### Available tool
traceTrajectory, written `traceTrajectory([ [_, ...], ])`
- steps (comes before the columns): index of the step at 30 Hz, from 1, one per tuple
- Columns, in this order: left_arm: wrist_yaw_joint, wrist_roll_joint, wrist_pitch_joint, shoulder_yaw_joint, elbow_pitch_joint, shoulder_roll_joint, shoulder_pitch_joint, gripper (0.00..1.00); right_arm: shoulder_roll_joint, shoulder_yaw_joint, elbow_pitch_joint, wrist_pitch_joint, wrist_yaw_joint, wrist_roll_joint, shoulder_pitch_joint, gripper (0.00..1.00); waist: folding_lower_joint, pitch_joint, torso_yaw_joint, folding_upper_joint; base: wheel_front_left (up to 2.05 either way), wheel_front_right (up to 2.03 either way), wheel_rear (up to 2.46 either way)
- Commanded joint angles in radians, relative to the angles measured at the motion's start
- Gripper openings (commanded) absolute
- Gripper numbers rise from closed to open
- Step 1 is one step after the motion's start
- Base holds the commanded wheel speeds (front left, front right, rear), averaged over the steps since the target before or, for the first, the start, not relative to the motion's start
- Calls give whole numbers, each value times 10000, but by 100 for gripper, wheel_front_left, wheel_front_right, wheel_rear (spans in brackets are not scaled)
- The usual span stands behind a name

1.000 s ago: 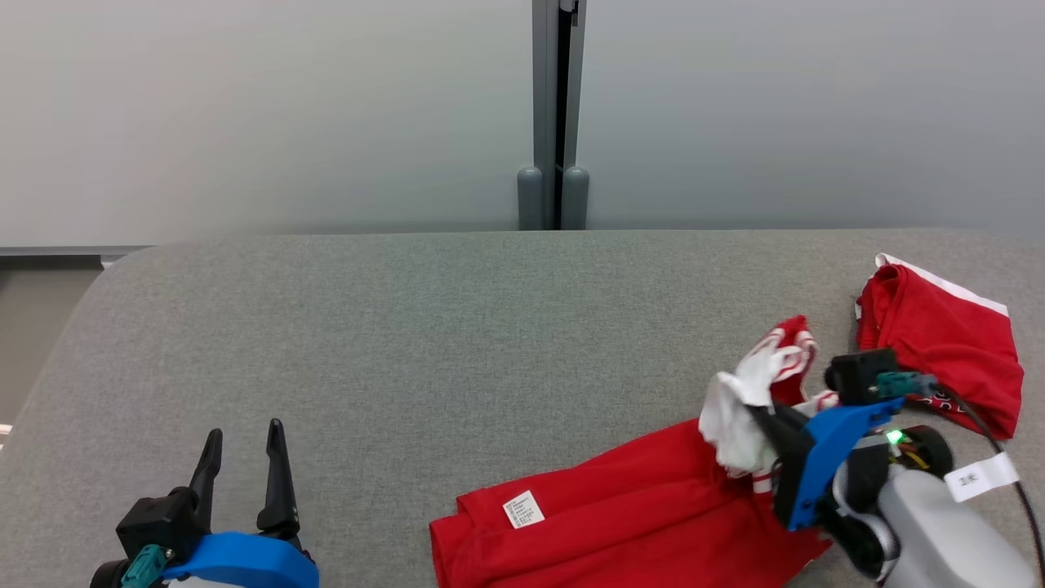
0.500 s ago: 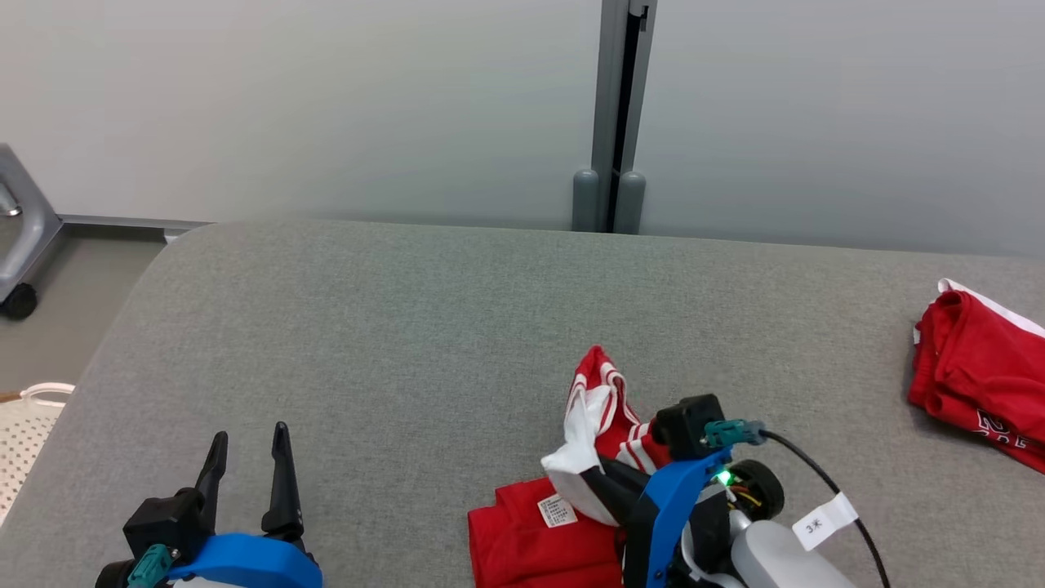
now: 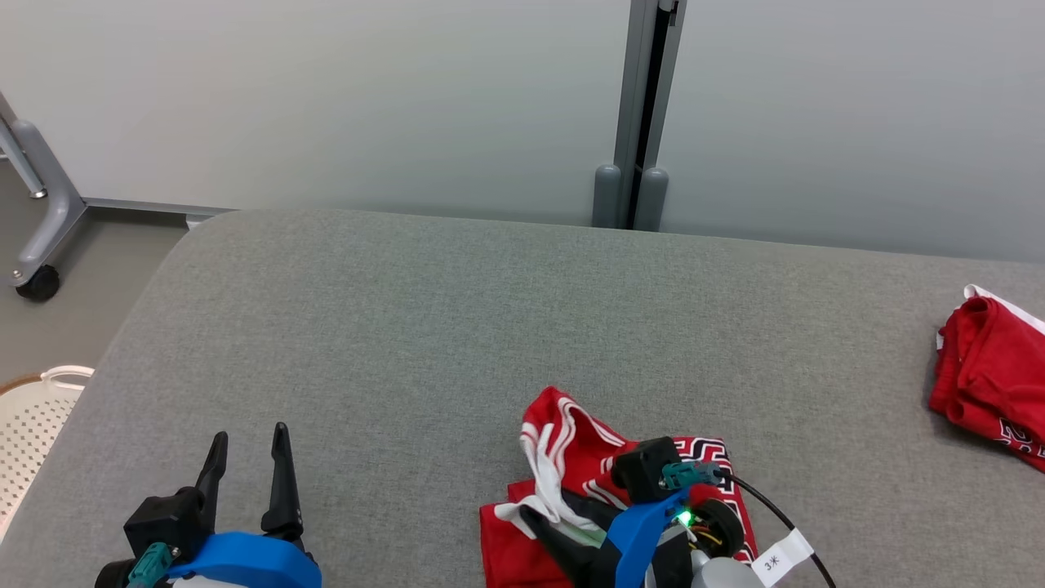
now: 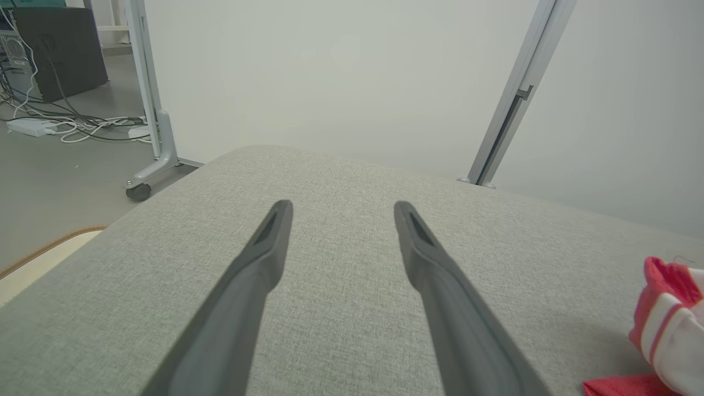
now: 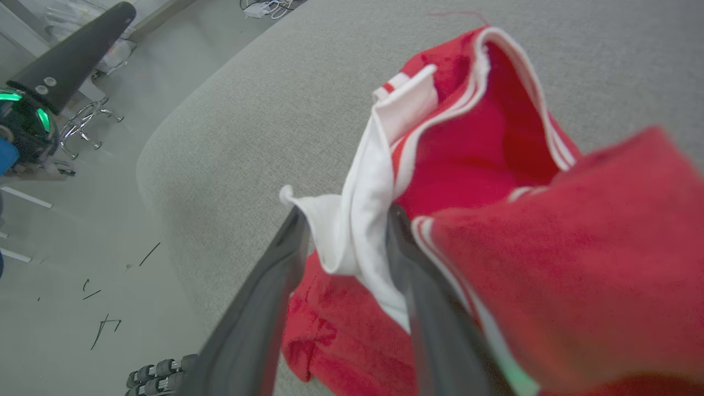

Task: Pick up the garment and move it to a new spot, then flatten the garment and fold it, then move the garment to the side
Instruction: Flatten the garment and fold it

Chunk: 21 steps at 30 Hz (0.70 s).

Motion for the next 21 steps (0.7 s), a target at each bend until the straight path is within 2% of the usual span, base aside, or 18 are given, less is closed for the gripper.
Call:
traceTrajectory([
  [1, -20, 64, -45, 53, 17, -20, -130, 100, 53, 154, -65, -210, 1, 234, -144, 100, 0, 5, -47, -1, 0, 0, 0],
  [8, -33, 62, -45, 129, 61, -29, -112, 100, -93, 797, -1530, -1267, 1, 2286, -329, 100, 0, -26, -296, -1, 0, 0, 0],
  [12, -35, 90, -45, 170, 44, -63, -59, 100, -742, 718, -2754, -2020, 3, 3400, -290, 100, 0, -98, -430, -1, 0, 0, 0],
  [15, -20, 99, -45, 213, 0, -71, 31, 100, -1474, 328, -3417, -2623, 1, 3774, -196, 100, 0, -146, -522, -1, 0, 0, 0],
  [18, -28, 90, -45, 265, -20, -74, 92, 100, -2173, -274, -3483, -3073, 1, 3688, -29, 100, 0, -184, -612, -1, 0, 0, 0],
  [21, -47, 111, -45, 289, -39, -86, 135, 100, -2892, -1064, -2955, -3325, 1, 3229, 125, 100, 0, -207, -685, -1, 0, 0, 0],
])
